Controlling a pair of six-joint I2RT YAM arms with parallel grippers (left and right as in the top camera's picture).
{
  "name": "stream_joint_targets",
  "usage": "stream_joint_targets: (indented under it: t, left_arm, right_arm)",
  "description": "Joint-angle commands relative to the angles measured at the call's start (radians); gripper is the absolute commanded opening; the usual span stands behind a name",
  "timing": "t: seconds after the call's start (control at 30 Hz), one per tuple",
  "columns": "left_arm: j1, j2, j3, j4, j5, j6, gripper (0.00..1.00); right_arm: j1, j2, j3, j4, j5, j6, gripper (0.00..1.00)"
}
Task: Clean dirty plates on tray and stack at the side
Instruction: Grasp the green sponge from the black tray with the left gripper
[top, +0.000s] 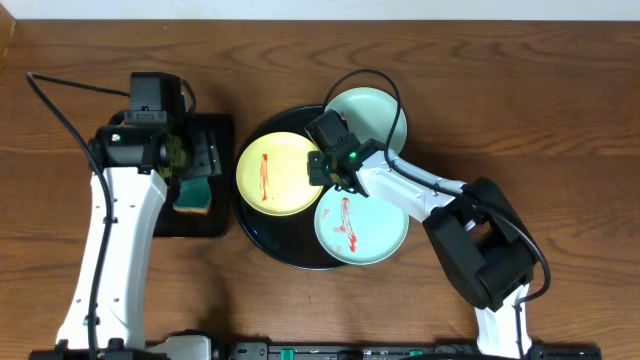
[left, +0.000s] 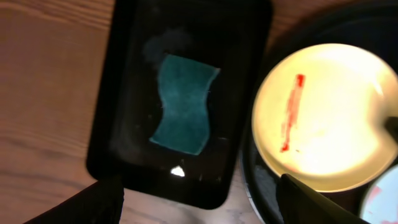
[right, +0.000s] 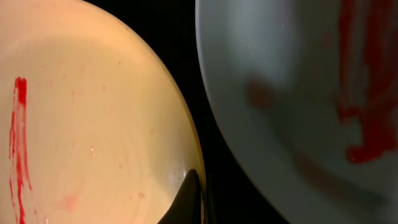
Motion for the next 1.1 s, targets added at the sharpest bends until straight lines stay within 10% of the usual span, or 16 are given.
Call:
stream_joint_targets:
  t: [0.0, 1.07]
  left_arm:
    - [0.045, 0.056, 0.011, -0.008, -0.046, 0.003, 0.79]
    - [0.121, 0.535, 0.011, 0.142, 0.116, 0.156, 0.57]
  right_arm:
    - [0.01, 0.034, 0.006, -0.006, 0.0, 0.0, 0.01]
    - [0.013, 0.034, 0.006, -0.02, 0.0, -0.012, 0.01]
